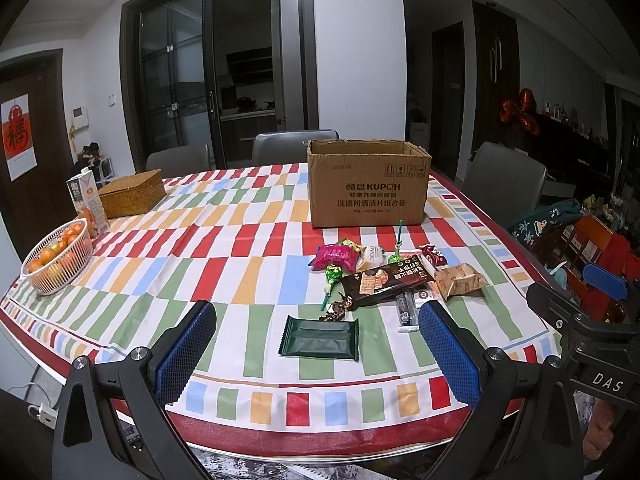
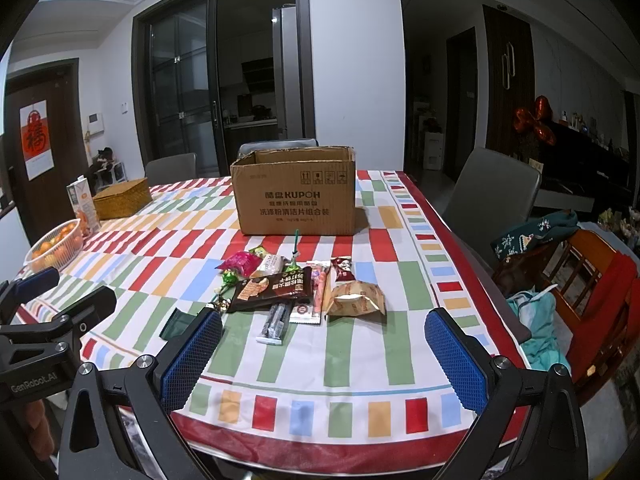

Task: Organize snacks

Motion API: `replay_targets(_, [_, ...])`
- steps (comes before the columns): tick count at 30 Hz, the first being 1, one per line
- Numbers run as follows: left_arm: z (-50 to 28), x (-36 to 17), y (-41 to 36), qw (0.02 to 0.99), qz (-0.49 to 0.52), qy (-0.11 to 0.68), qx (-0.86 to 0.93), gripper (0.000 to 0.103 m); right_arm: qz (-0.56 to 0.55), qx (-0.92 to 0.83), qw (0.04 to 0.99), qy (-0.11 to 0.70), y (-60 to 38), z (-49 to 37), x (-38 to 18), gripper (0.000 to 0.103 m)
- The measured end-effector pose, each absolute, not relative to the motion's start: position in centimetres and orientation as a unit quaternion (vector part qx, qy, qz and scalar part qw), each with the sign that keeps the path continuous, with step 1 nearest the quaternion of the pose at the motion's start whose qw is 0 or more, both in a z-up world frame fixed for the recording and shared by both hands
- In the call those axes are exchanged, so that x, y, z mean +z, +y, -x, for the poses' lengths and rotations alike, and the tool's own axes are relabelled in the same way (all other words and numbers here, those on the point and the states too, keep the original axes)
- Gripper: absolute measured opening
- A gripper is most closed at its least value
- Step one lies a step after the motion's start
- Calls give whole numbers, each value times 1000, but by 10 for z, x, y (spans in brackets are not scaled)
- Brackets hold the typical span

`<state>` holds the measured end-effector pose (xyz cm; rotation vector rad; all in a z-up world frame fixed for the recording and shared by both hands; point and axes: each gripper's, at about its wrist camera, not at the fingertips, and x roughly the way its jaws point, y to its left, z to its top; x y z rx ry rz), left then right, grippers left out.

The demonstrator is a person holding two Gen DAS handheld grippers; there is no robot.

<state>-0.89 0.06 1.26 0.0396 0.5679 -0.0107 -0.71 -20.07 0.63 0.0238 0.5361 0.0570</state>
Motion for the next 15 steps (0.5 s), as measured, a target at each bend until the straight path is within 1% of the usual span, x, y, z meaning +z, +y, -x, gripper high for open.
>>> replay_targets(15, [9, 11, 1, 960, -19, 279, -5, 103, -11, 29, 964, 264, -200, 7, 6, 103])
